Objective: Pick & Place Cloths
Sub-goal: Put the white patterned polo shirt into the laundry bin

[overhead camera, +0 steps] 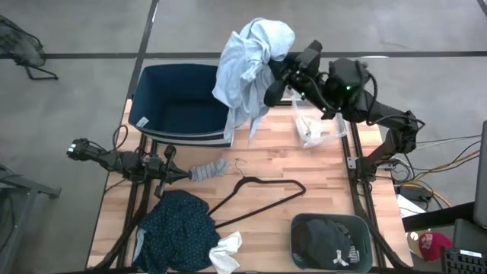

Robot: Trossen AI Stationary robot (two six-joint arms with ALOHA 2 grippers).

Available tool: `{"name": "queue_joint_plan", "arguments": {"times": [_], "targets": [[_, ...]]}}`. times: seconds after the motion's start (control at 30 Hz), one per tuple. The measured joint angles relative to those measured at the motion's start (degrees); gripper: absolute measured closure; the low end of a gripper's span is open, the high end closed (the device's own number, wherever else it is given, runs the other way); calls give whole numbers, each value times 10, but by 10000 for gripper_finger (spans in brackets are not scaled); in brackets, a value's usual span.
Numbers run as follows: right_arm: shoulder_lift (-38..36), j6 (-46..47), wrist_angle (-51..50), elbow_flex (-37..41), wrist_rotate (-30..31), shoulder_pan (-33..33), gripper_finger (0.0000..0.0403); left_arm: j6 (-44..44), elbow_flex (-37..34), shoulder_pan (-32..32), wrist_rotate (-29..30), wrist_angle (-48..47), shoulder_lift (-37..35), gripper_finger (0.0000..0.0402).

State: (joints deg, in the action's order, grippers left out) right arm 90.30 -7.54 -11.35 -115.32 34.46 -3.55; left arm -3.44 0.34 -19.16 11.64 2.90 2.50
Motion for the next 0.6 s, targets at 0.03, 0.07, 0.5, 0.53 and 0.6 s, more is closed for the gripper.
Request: {"name": "queue_joint_plan", "arguments": {"times": [0.03, 0.07, 0.5, 0.53, 0.6], "targets": [[4, 0, 17, 0, -13, -4, 376, 0, 0, 0, 0, 0, 0, 392], [6, -1, 31, 0, -25, -8, 376, 0, 0, 0, 0, 0, 0, 392], [113, 0, 165, -77, -158, -61, 376, 0, 0, 0, 0, 0, 1, 392], [128, 0, 172, -93, -169, -64, 376, 0, 0, 0, 0, 0, 1, 392], [158, 3, 173, -127, -183, -71, 376, 0, 0, 0, 0, 0, 1, 392]]}}
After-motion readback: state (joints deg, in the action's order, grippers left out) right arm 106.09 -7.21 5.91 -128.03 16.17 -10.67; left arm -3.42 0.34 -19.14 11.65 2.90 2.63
